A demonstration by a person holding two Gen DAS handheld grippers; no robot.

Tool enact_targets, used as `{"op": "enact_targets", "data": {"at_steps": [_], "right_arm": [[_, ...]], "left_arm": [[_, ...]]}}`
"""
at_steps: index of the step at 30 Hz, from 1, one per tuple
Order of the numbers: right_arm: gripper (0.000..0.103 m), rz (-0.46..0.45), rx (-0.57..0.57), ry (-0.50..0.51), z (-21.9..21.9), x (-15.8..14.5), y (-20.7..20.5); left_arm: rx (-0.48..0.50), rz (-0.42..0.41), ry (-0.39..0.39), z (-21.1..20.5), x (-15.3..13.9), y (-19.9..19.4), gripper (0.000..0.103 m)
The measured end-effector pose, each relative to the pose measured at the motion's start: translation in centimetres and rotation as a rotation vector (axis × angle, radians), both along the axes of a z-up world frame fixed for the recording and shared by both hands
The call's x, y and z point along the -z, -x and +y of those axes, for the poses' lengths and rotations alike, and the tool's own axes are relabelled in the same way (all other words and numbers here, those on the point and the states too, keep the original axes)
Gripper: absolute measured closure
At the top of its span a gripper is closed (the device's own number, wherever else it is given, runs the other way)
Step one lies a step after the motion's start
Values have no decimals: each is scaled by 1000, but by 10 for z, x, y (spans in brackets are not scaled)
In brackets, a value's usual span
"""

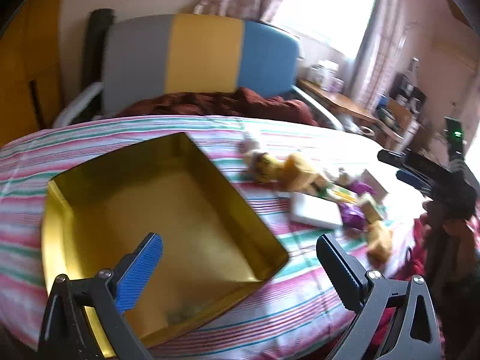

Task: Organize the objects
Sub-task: 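Move left tool toward the white block while right tool approaches the green box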

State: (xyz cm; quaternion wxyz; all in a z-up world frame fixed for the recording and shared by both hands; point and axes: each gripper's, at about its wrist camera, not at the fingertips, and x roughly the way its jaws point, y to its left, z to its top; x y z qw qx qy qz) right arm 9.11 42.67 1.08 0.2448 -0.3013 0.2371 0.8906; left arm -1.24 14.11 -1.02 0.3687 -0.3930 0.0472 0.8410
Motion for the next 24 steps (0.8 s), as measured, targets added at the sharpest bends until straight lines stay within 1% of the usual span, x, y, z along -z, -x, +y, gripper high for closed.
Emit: {"op": "enact_targets", "data": {"at_steps": [2, 4, 5, 9, 10, 11, 14, 17, 19, 21, 24], "right_arm": [[10, 5, 44, 31, 19, 5, -8], [10, 25, 85, 71, 36, 11, -18], [10, 33, 106, 87, 42, 13, -23], [10, 100, 190, 177, 65, 22, -43], [10, 111, 199, 197, 68, 24, -46], [10, 118, 202, 220, 72, 26, -47], [10, 126, 199, 264, 77, 31, -47], [10, 133, 190, 281, 79, 31, -47], [10, 137, 188, 290, 80, 31, -49], [10, 157, 199, 309, 83, 31, -54], [10, 152, 213, 356, 88, 38, -56]], "left_arm": [[35, -4, -8, 11, -1, 0, 0], [71, 21, -8, 22, -3, -3, 0], [96, 36, 5, 32, -4, -5, 0], [178, 33, 46, 63, -1, -8, 0], [222, 37, 73, 76, 2, -10, 0], [268, 42, 117, 88, 4, -12, 0], [366, 68, 211, 118, 14, -19, 0], [471, 53, 289, 145, 27, -20, 0], [507, 49, 340, 162, 35, -18, 0], [539, 52, 367, 175, 42, -17, 0], [562, 54, 405, 192, 52, -12, 1]]}}
